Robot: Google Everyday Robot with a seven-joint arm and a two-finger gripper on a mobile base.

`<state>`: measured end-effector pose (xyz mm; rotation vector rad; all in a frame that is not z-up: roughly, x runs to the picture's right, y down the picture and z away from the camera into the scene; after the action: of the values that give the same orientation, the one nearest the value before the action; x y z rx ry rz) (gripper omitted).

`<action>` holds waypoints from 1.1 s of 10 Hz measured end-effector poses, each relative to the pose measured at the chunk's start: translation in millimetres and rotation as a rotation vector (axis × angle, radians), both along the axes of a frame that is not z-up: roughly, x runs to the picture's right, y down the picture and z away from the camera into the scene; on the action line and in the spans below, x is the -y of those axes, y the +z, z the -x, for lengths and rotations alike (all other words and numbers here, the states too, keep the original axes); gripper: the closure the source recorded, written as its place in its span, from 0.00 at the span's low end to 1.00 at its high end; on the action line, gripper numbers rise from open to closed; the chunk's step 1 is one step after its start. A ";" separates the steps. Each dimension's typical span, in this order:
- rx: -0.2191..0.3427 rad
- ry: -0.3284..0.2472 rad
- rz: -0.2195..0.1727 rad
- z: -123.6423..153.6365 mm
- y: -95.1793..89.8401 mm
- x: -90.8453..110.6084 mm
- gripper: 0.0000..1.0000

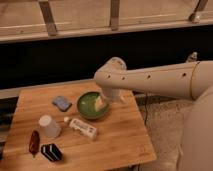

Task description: Place the ceramic cup over the eraser

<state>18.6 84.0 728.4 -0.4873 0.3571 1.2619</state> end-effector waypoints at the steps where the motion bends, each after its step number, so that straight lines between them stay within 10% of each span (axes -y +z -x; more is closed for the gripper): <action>1: 0.045 -0.011 -0.009 16.4 -5.2 4.6 0.20; 11: 0.402 -0.437 -0.038 238.0 -52.8 -22.9 0.20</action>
<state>-219.3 106.9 675.6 -0.5806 0.0889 0.7241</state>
